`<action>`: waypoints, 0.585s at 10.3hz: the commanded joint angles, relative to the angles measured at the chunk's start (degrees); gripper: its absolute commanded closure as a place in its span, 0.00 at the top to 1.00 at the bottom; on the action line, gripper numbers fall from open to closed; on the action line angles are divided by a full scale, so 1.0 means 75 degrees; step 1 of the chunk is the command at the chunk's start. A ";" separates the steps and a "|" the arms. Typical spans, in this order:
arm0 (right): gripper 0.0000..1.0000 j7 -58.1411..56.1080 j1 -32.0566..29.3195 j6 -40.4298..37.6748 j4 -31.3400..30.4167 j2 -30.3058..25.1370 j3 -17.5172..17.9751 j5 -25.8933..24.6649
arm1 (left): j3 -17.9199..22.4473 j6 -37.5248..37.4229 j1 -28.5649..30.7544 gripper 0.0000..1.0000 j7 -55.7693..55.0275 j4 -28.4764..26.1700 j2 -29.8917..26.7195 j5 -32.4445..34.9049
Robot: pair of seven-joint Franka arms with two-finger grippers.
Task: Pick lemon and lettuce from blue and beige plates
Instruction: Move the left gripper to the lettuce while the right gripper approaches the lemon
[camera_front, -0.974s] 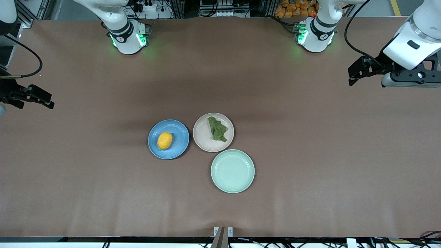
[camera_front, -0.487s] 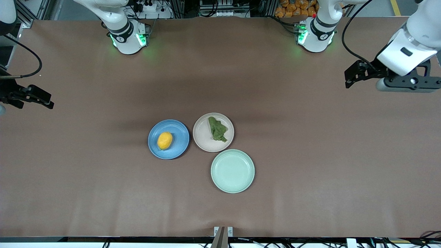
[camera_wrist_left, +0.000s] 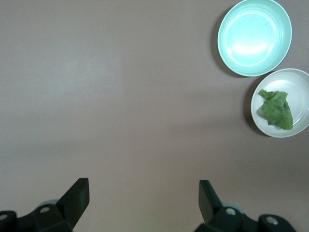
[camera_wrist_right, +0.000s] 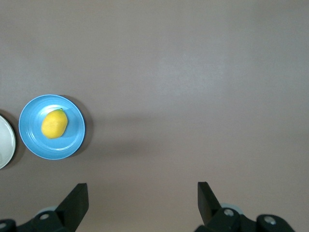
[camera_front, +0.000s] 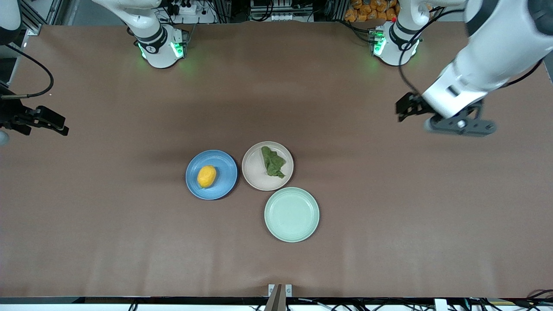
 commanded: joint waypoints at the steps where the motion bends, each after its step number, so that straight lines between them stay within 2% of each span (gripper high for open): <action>1: 1.00 -0.0015 -0.0015 -0.0156 0.0087 0.0038 0.0030 -0.0022 | 0.0006 0.0181 -0.0404 1.00 -0.0690 0.0166 0.0454 -0.0167; 6: 1.00 -0.0003 0.0090 -0.0063 0.0051 0.0190 0.0042 0.0083 | 0.0018 0.1445 -0.1552 1.00 -0.2833 0.0166 0.1438 -0.0073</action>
